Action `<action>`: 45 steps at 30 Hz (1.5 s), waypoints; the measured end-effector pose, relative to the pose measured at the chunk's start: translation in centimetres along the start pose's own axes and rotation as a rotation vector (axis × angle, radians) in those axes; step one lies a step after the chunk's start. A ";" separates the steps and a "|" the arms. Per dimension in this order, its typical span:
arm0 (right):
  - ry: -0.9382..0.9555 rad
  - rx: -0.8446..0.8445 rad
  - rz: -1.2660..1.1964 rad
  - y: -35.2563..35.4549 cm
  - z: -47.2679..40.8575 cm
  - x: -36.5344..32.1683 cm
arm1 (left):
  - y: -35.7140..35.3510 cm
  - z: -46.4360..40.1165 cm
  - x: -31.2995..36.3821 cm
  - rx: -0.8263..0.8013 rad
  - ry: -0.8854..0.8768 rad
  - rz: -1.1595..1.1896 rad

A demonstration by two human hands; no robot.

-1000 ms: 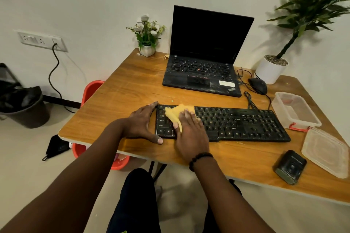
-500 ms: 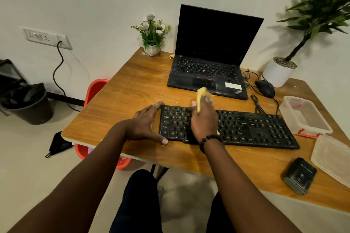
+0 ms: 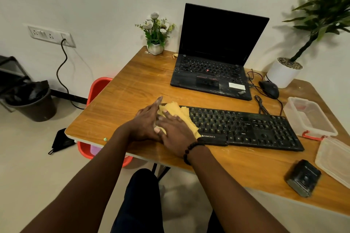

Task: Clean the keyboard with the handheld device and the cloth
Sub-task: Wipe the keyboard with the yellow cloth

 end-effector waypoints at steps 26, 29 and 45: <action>-0.308 0.386 0.038 -0.1 9.8 3.7 | 0.4 -0.7 1.0 -0.049 0.020 -0.066; -0.180 0.342 0.091 -2.3 8.7 0.8 | -0.1 -1.2 1.2 -0.055 0.013 -0.129; -0.431 0.530 0.335 1.2 12.8 4.5 | -0.1 -1.7 1.3 -0.060 0.014 -0.208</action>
Point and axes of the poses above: each hand's wrist, its own z-axis away from the middle knuckle, its own y-axis out of the back of the hand, x = y × z, the point moved 3 cm from there along -z, towards the middle knuckle, and after that the axes turned 9 degrees about -z, right-handed, at the moved point
